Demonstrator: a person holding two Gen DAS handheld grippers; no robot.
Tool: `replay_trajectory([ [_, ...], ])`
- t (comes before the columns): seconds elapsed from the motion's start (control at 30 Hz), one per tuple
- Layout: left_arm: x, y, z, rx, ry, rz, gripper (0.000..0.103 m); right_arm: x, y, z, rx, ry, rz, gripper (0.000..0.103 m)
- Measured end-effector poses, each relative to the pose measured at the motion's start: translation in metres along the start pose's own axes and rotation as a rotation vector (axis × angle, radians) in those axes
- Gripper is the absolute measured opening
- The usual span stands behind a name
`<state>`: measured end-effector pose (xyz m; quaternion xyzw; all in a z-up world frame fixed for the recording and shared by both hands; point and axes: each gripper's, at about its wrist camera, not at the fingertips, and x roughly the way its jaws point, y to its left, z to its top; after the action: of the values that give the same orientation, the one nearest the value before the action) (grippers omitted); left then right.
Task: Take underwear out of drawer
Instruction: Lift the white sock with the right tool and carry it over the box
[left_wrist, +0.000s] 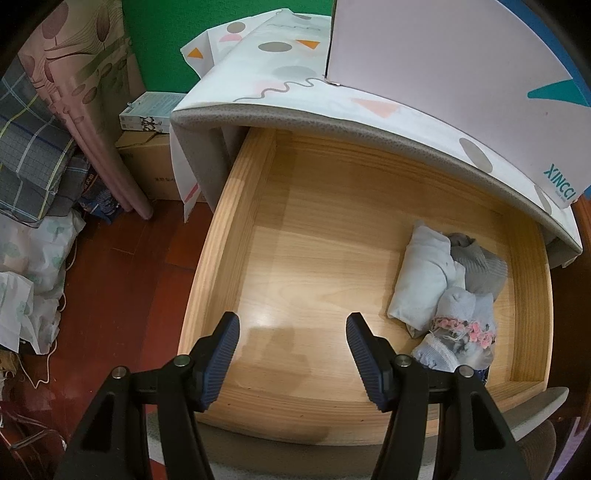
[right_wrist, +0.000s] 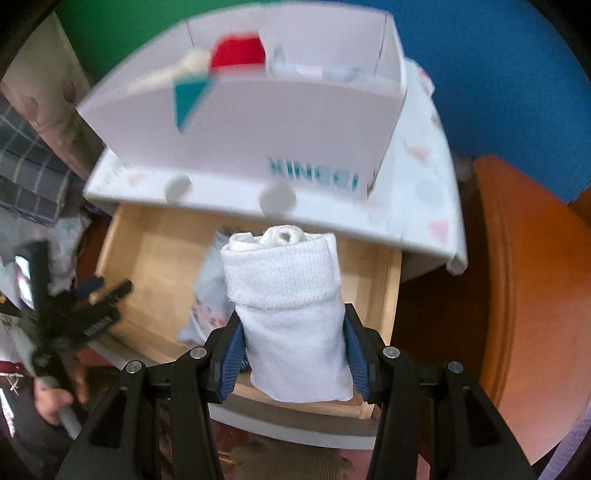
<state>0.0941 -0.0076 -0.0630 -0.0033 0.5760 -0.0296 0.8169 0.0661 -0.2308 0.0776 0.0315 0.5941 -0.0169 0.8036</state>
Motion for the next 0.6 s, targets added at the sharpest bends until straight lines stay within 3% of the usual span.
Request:
replay_trajectory([
  [0.33, -0.001, -0.001, 0.0, 0.005, -0.003, 0.006, 0.062, -0.045, 0.008, 0.059, 0.025, -0.151, -0.008, 0.046],
  [0.6, -0.001, -0.002, 0.0, 0.014, -0.002, 0.005, 0.062, -0.042, 0.008, 0.103, 0.043, -0.18, -0.057, 0.046],
])
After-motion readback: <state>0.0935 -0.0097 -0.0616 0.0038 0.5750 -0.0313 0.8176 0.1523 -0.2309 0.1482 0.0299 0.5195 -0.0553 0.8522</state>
